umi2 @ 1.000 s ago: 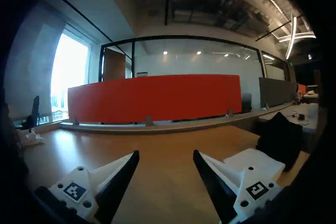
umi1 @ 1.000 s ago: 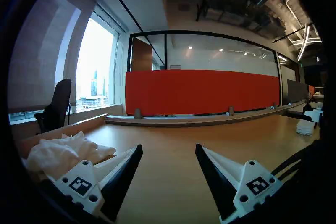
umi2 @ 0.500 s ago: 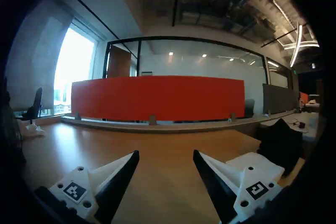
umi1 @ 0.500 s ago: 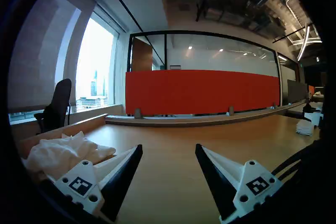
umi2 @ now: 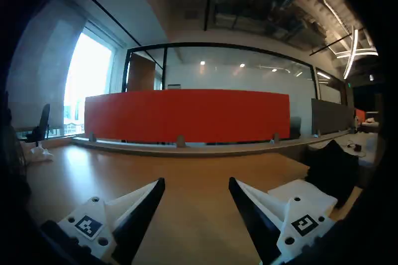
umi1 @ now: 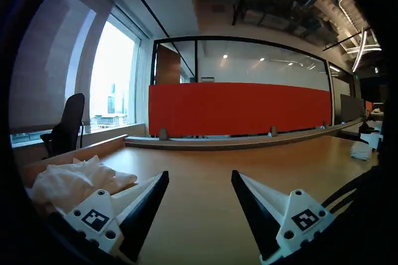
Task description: Fold towel
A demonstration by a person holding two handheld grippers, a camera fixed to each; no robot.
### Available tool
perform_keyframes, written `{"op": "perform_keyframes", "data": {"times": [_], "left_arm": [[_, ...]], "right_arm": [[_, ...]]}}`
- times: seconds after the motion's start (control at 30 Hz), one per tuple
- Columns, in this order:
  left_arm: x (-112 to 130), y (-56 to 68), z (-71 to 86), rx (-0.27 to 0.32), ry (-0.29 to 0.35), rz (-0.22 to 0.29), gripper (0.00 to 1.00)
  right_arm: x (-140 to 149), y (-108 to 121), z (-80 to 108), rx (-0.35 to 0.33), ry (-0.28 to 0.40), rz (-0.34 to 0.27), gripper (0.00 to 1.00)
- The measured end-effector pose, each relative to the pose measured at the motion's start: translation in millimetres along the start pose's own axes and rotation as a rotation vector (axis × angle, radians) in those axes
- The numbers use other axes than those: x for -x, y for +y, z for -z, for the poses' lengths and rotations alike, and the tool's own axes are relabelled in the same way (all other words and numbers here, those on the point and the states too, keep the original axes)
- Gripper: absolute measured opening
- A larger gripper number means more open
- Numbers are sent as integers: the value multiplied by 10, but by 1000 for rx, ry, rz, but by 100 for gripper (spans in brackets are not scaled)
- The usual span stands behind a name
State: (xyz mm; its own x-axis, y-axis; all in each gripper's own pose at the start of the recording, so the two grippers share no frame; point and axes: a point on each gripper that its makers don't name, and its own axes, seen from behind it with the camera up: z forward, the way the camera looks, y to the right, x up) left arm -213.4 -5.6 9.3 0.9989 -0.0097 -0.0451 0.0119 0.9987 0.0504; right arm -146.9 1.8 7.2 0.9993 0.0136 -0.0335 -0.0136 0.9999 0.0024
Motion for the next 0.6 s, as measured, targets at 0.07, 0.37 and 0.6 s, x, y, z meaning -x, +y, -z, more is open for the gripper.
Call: {"op": "perform_keyframes", "data": {"times": [0.07,0.37,0.6], "left_arm": [[-2,1,0,0,0,0,93],[-16,-1,1,0,0,0,93],[-29,-9,7,0,-1,0,93]], "right_arm": [[0,1,0,0,0,0,99],[-2,1,3,0,0,-1,99],[0,0,-2,0,0,-1,99]]}}
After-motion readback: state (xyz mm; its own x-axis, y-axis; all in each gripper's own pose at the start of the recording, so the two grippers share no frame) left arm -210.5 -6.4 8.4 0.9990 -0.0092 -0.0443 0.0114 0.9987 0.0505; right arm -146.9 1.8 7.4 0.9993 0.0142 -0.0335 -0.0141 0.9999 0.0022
